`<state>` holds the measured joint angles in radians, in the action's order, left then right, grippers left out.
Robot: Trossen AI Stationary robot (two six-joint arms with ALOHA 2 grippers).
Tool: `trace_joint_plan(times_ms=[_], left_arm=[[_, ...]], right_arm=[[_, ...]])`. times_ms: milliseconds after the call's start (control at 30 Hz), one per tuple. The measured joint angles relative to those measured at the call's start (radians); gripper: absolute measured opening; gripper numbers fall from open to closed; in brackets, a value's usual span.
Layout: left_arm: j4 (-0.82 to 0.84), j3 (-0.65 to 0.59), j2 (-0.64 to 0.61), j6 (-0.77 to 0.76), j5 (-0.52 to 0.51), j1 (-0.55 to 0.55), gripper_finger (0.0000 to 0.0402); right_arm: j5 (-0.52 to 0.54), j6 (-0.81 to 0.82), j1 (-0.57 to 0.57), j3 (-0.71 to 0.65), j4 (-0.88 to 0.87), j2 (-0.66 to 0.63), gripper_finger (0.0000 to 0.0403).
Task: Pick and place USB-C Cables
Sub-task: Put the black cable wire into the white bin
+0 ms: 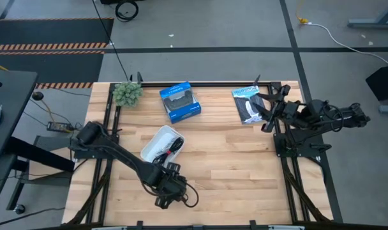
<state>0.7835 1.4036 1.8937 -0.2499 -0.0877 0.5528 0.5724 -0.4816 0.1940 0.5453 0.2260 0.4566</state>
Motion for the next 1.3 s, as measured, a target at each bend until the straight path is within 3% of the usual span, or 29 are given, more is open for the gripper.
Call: trace_joint_plan(times_ms=[533,933,1133,1300], left_arm=[[-0.044,0.000,0.113,-0.059,0.007,0.031,0.0255],[-0.059,0.001,0.129,-0.117,0.002,0.034,0.0140],[-0.019,0.033,0.129,-0.210,-0.006,0.033,0.0133],[0.142,0.198,0.130,-0.237,-0.049,0.006,0.0125]], right_arm=[[-0.022,0.008,0.004,0.000,0.054,0.067,0.0172],[-0.024,0.016,0.036,0.000,0.076,0.070,0.0165],[-0.025,0.046,0.059,0.000,0.076,0.074,0.0165],[-0.024,0.063,0.078,0.000,0.076,0.074,0.0165]])
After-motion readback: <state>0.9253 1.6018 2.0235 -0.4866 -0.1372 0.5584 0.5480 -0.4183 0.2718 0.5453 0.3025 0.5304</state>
